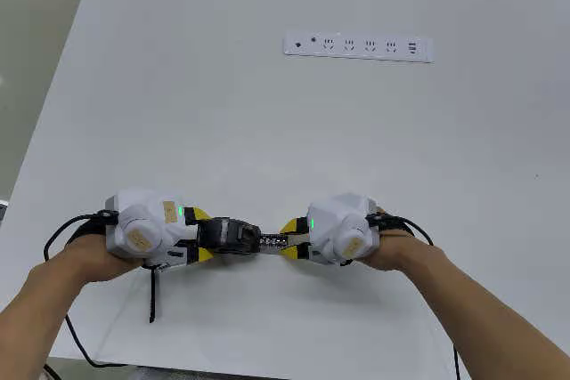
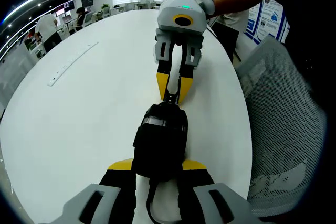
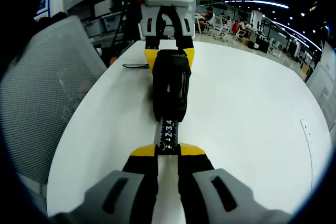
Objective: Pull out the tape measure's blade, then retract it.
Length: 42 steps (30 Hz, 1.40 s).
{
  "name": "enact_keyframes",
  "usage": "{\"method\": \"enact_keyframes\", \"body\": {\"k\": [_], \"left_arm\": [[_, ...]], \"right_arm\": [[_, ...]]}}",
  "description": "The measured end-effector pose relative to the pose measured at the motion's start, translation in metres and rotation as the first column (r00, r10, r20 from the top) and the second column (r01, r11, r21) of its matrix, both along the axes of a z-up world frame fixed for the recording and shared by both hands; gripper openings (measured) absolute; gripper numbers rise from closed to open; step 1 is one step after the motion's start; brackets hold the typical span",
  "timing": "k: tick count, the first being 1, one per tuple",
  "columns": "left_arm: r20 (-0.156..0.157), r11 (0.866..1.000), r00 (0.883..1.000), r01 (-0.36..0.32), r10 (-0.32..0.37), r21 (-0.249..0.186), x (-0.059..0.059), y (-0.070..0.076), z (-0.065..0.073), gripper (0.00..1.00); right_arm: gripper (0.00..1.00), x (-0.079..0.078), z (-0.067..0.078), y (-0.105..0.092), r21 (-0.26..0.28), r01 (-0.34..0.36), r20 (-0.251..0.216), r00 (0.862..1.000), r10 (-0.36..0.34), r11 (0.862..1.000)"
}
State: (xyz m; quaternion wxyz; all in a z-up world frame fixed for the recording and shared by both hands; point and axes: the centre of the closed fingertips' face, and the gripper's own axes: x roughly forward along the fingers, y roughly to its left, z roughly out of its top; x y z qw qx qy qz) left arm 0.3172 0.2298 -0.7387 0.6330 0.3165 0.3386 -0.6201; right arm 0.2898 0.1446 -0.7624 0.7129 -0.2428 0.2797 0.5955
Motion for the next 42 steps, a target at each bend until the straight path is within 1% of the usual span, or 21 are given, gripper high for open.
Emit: {"method": "enact_keyframes", "body": {"k": [9,20,32,42], "left_arm": [[0.002,1.000,1.000,-0.009,0.009,-0.001,0.001,0.000,0.000,0.27],[0.001,1.000,1.000,-0.011,0.011,-0.001,0.002,-0.001,-0.001,0.27],[0.000,1.000,1.000,-0.018,0.018,-0.001,0.003,-0.001,-0.001,0.27],[0.000,1.000,1.000,-0.023,0.023,-0.002,0.000,0.000,0.001,0.27]], "right_arm": [[0.11,-0.002,0.002,-0.008,-0.004,0.001,0.004,1.000,-0.001,1.000],[0.11,-0.004,0.001,-0.017,-0.009,0.004,0.008,1.000,-0.004,1.000],[0.11,-0.006,0.001,-0.029,-0.019,0.000,0.025,1.000,0.000,1.000],[0.11,-0.009,0.001,-0.036,-0.024,0.000,0.027,1.000,0.000,1.000]]}}
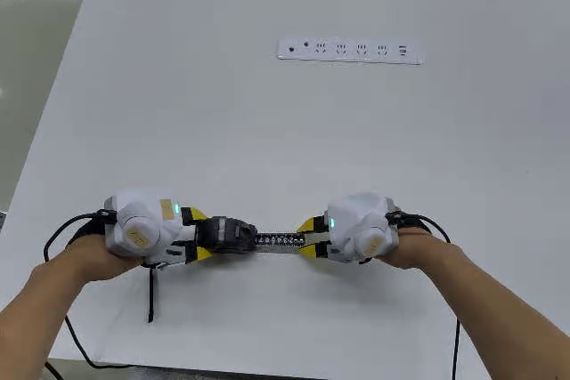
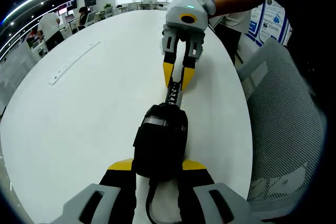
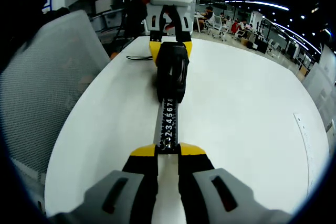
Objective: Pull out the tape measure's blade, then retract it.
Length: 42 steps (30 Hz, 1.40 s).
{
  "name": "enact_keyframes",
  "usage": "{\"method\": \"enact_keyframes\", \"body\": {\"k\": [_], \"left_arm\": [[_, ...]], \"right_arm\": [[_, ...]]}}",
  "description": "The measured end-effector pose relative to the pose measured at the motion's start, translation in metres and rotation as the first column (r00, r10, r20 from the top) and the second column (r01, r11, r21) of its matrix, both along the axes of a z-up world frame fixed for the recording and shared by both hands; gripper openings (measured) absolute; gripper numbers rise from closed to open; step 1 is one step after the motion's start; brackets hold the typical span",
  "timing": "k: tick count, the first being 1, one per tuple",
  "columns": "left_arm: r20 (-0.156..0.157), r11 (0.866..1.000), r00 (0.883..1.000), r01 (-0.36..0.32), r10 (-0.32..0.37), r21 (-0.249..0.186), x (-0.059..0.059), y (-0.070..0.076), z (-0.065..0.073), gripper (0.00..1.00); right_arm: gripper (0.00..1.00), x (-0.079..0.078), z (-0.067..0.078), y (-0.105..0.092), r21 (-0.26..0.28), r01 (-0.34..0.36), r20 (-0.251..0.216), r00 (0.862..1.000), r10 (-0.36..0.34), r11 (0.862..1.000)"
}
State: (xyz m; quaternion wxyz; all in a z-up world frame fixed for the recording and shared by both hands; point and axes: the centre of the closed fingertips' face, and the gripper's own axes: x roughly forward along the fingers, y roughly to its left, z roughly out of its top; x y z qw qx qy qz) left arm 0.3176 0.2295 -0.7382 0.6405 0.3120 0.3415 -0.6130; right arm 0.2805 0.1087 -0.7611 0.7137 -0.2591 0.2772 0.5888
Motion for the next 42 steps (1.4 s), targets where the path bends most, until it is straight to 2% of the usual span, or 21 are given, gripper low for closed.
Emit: {"method": "enact_keyframes", "body": {"k": [19,23,37,39,42], "left_arm": [[0.000,1.000,1.000,-0.001,0.001,0.004,-0.001,0.000,0.002,0.27],[-0.005,1.000,1.000,-0.005,0.005,0.002,-0.001,-0.001,0.002,0.27],[-0.004,1.000,1.000,-0.004,0.004,0.003,-0.001,-0.001,0.002,0.27],[-0.007,1.000,1.000,-0.006,0.006,0.007,-0.002,-0.001,0.002,0.27],[-0.007,1.000,1.000,-0.007,0.007,0.007,-0.002,-0.001,0.002,0.27]], "right_arm": [[0.12,-0.003,0.001,-0.009,-0.009,-0.002,-0.001,1.000,0.002,1.000],[0.12,-0.006,0.001,-0.017,-0.017,-0.003,0.001,1.000,0.003,1.000],[0.11,-0.006,0.001,-0.019,-0.021,-0.004,0.002,1.000,0.004,1.000],[0.11,-0.010,0.000,-0.031,-0.032,-0.002,0.005,1.000,0.002,0.999],[0.11,-0.011,0.000,-0.034,-0.034,-0.002,0.005,1.000,0.002,0.999]]}}
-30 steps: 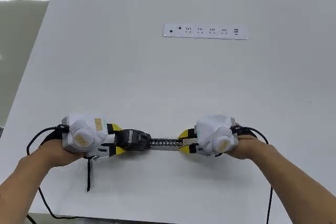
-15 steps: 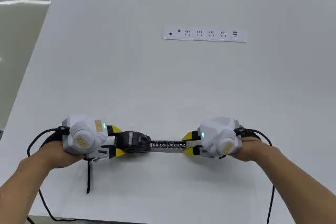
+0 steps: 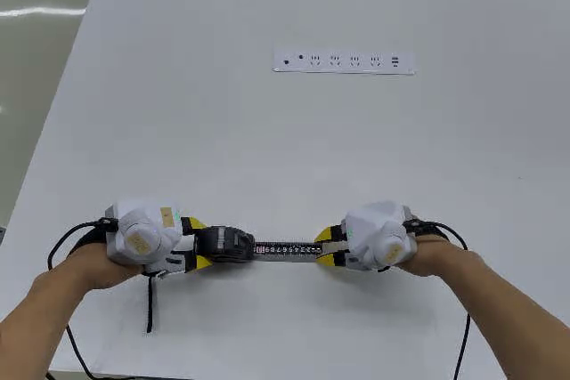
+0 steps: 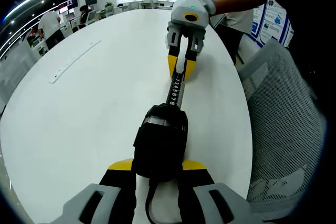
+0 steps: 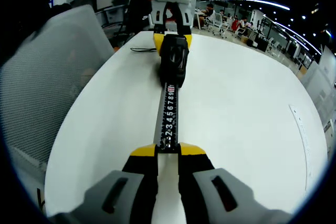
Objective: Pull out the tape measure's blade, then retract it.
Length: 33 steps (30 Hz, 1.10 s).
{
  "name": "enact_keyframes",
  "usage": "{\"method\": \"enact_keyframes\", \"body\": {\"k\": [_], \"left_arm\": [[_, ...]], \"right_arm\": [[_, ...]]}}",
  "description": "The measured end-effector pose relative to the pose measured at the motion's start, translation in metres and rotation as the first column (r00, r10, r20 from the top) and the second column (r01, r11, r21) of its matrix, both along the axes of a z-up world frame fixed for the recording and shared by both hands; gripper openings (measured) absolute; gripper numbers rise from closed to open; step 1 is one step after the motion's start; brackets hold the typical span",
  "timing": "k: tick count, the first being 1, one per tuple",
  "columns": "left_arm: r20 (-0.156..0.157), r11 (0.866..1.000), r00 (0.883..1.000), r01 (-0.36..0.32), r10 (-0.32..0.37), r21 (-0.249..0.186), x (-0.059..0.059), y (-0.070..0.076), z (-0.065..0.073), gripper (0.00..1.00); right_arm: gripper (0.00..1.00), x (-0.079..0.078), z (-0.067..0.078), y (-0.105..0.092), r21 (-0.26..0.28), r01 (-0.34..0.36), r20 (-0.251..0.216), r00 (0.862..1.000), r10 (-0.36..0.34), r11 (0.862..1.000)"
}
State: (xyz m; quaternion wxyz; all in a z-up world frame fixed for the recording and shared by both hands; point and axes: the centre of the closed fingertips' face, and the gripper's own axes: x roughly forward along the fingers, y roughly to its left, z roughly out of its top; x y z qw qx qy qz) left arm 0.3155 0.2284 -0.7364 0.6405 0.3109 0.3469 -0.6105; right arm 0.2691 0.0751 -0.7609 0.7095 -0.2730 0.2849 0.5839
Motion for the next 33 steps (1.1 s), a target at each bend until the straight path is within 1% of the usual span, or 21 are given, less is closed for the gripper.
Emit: {"method": "enact_keyframes", "body": {"k": [14,33], "left_arm": [[-0.005,1.000,1.000,-0.006,0.006,0.005,0.000,-0.002,0.000,0.27],[-0.013,1.000,1.000,-0.009,0.009,0.008,0.000,-0.003,0.000,0.27]], "right_arm": [[0.11,-0.003,-0.001,-0.016,-0.019,0.005,-0.006,1.000,-0.005,1.000],[0.11,-0.011,-0.004,-0.043,-0.051,0.021,-0.015,1.000,-0.021,0.999]]}}
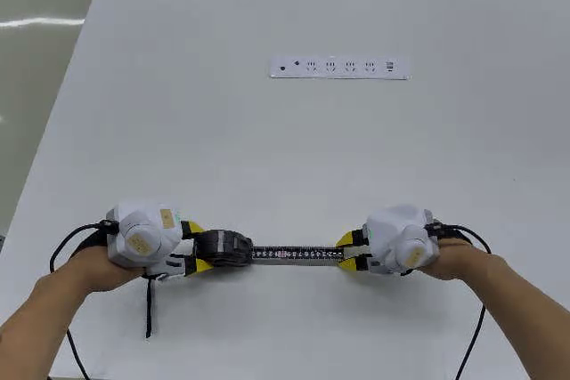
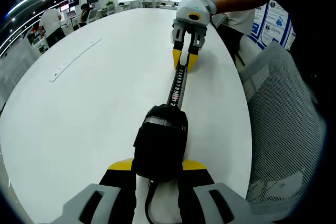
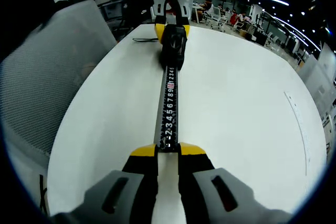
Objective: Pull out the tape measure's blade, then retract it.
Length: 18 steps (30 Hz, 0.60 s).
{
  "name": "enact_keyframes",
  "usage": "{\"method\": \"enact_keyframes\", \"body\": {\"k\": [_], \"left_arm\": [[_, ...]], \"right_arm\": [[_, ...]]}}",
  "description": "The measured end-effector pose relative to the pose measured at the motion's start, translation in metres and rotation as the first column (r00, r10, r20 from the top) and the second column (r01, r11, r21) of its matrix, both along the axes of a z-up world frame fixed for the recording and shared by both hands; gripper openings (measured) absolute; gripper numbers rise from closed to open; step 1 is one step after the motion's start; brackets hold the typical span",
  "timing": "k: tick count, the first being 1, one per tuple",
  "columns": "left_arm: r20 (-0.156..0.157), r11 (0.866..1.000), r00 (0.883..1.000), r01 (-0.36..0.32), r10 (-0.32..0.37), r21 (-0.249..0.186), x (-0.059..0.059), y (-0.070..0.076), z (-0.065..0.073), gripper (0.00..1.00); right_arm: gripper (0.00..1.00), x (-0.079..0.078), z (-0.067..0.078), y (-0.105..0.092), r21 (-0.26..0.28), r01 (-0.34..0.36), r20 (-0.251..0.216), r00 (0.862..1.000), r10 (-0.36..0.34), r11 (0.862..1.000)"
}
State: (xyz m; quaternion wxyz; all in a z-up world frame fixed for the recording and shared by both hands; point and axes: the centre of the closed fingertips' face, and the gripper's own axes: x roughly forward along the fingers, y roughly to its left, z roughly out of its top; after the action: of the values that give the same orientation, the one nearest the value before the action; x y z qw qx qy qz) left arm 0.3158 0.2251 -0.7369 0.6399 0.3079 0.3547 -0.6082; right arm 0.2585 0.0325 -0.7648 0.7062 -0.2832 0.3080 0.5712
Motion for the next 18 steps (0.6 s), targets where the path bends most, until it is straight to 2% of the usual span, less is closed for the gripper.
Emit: {"method": "enact_keyframes", "body": {"k": [18], "left_arm": [[-0.005,1.000,1.000,0.003,-0.003,0.006,-0.001,-0.001,0.000,0.27]], "right_arm": [[0.11,-0.006,-0.001,-0.023,-0.031,0.011,-0.007,1.000,-0.011,0.999]]}}
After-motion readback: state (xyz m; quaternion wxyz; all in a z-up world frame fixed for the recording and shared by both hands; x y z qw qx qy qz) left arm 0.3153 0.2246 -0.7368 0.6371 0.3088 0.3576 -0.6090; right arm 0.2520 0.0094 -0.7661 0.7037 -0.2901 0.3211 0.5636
